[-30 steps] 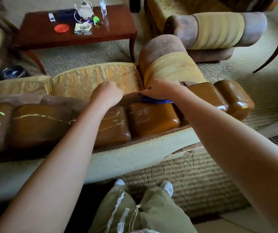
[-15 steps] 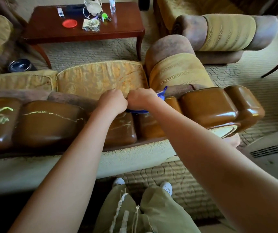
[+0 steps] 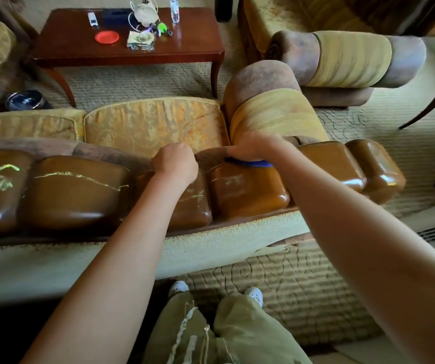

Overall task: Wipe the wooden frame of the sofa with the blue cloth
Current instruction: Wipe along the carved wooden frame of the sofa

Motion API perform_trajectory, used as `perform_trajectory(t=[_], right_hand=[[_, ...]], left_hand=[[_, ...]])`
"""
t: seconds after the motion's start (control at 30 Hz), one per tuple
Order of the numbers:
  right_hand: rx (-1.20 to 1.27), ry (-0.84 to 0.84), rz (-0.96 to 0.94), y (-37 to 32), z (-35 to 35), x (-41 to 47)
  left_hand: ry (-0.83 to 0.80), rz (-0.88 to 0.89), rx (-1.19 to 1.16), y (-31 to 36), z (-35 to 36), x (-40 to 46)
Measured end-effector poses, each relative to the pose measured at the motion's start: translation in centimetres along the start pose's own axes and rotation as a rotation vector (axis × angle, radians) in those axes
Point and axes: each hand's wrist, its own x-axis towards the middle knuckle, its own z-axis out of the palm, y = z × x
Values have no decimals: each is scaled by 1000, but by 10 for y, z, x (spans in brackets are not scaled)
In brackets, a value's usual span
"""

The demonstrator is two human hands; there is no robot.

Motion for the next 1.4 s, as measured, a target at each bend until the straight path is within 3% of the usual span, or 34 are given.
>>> perform_trajectory(t=[0.2,0.33,0.47,0.53,0.67,0.77,0.87,1.0,1.17,1.3,1.4], right_hand=[[127,112,-192,-56,16,-23],[103,249,-311,-48,25,-44],[180,560,-463,-23,56,-81],[215,704,-436,-9,70,-88],[133,729,-224,6,58,-63],[65,538,-95,-4,38,-38],[72,394,-129,-25,31,-29],[36,666,-259,-51,68,-69],[151,822,-294,-28,111,-118],[132,879,-128,-16,94,-98],[85,767,42,-15,63,-68]], left_hand=[[-55,-35,2,4,-1,4],[-45,-26,-38,1,-3,5],[-14,-22,-109,-3,-2,3],[9,-28,-116,-6,-2,3],[17,-31,-114,-9,-1,2],[23,-27,-105,-8,0,1],[15,-11,-94,-8,-1,1],[-28,-18,-100,-8,-3,6],[-21,10,-88,-10,-2,7],[-6,5,-89,-11,-3,3],[11,14,-74,-9,-1,1]])
